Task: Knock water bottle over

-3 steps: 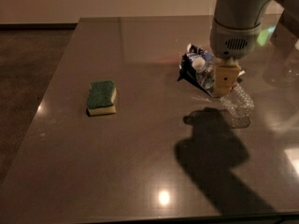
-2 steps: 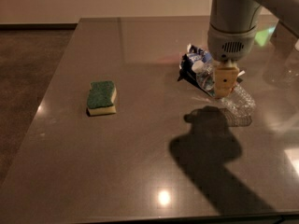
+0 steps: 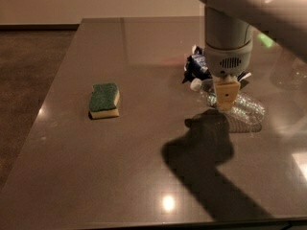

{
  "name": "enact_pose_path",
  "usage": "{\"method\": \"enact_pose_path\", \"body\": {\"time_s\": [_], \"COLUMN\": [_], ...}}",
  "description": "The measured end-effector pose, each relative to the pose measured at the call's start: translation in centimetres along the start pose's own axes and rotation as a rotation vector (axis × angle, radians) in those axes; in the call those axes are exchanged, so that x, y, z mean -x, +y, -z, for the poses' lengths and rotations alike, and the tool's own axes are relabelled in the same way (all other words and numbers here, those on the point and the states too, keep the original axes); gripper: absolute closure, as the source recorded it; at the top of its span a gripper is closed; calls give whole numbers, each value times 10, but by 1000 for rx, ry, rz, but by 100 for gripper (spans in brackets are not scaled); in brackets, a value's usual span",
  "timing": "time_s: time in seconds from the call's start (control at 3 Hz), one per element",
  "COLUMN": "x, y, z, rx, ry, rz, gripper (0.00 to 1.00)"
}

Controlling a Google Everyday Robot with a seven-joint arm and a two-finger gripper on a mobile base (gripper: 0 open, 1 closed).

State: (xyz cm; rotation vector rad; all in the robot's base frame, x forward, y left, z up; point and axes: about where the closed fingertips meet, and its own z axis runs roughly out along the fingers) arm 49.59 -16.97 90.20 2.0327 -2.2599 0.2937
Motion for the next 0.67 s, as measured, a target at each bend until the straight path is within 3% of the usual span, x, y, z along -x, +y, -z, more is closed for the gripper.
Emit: {"method": "enact_pose_path", "body": {"time_s": [0.33, 0.67], "x": [14, 18], "y": [23, 14], "z": [-13, -13], "rx": [57, 21], "ry": [-42, -56], "rz": [35, 32], "gripper": [0, 0]}}
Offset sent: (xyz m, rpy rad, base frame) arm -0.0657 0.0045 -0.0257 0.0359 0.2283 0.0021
